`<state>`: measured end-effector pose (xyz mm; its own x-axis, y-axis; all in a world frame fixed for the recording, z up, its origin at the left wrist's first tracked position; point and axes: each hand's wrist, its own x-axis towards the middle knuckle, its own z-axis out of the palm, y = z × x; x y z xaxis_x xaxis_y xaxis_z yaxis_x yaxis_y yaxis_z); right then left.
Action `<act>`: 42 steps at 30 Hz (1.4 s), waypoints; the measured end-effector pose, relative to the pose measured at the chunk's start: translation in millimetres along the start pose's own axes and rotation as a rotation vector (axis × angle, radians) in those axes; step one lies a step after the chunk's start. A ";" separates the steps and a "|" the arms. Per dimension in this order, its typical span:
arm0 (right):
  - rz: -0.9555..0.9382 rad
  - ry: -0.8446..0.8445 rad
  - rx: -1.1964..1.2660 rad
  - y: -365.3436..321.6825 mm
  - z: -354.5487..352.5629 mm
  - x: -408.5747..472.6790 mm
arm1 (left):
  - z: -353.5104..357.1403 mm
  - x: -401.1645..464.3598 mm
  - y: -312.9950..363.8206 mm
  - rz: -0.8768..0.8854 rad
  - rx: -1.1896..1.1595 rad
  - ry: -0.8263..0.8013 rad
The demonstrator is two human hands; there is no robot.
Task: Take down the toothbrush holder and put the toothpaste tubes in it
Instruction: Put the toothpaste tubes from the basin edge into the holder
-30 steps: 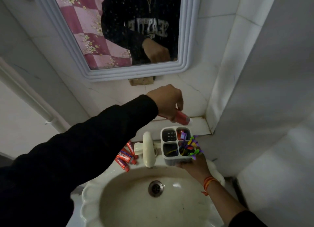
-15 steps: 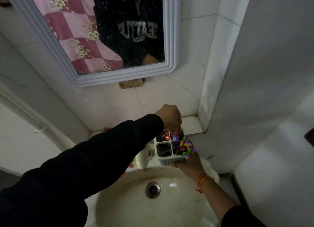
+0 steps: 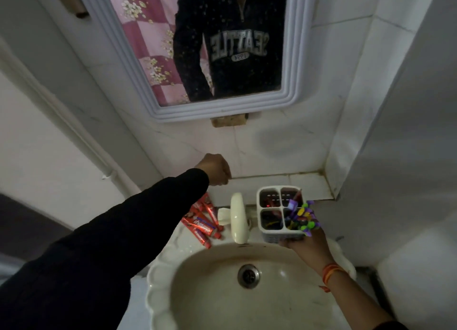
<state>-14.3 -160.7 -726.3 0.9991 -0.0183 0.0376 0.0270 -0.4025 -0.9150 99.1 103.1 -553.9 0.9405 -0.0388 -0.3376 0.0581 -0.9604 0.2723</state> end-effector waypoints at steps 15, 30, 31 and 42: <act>0.058 -0.022 0.025 2.9 2.8 -0.2 | 61.3 19.1 -72.6 0.157 0.598 -0.238; 0.089 -0.035 -0.010 -5.3 3.1 -2.5 | -1.0 12.8 -12.5 0.333 0.324 0.024; 0.087 -0.031 -0.001 -6.9 2.9 -2.7 | -8.1 7.3 -3.4 0.362 0.311 0.066; 0.104 -0.032 -0.001 2.3 2.7 -0.6 | -24.4 -47.1 80.3 0.532 0.235 0.145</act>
<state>-14.7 -159.2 -729.5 0.9970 -0.0312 -0.0705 -0.0771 -0.4008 -0.9129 67.6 34.5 -494.2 0.8571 -0.5092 -0.0786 -0.4935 -0.8552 0.1585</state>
